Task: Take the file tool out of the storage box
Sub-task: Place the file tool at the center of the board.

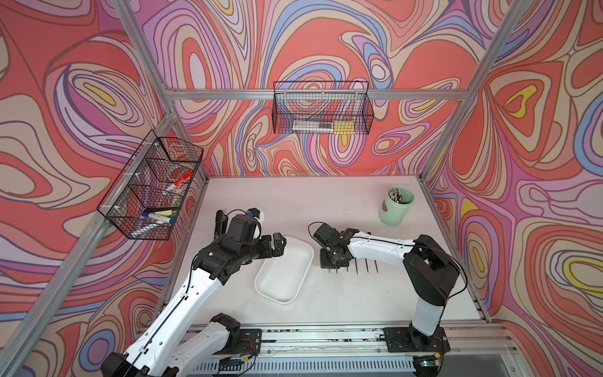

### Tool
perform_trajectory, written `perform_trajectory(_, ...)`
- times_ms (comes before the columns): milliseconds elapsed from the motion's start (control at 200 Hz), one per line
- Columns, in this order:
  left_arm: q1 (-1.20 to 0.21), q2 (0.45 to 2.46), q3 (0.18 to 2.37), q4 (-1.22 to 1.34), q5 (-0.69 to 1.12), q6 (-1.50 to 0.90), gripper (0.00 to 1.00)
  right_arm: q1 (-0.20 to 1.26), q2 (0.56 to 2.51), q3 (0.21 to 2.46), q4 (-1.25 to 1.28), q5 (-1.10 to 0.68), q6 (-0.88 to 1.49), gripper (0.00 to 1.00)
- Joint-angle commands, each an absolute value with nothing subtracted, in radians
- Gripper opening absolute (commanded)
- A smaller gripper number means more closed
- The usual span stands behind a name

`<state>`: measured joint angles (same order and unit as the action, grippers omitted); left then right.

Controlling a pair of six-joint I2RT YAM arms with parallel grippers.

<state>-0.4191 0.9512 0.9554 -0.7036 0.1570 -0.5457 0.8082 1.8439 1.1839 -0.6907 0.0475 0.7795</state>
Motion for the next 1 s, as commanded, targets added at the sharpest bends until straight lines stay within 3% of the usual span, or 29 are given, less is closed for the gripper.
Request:
perform_trajectory(0, -0.414, 0.94, 0.946, -0.712, 0.152, -0.532, 0.99, 0.816, 1.866, 1.201, -0.684, 0.05, 0.787, 0.0)
perform_trajectory(245, -0.414, 0.94, 0.944, -0.713, 0.154, -0.531, 0.99, 0.816, 1.873, 1.2, -0.678, 0.043, 0.783, 0.0)
perform_trajectory(556, -0.413, 0.937, 0.94, -0.71, 0.161, -0.532, 0.99, 0.816, 1.873, 1.208, -0.685, 0.059, 0.775, 0.06)
perform_trajectory(721, -0.414, 0.932, 0.937, -0.711, 0.16, -0.532, 1.0, 0.815, 1.875, 1.225, -0.698, 0.066, 0.764, 0.15)
perform_trajectory(996, -0.414, 0.927, 0.936, -0.712, 0.155, -0.531, 0.99, 0.815, 1.832, 1.303, -0.778, 0.12, 0.719, 0.18)
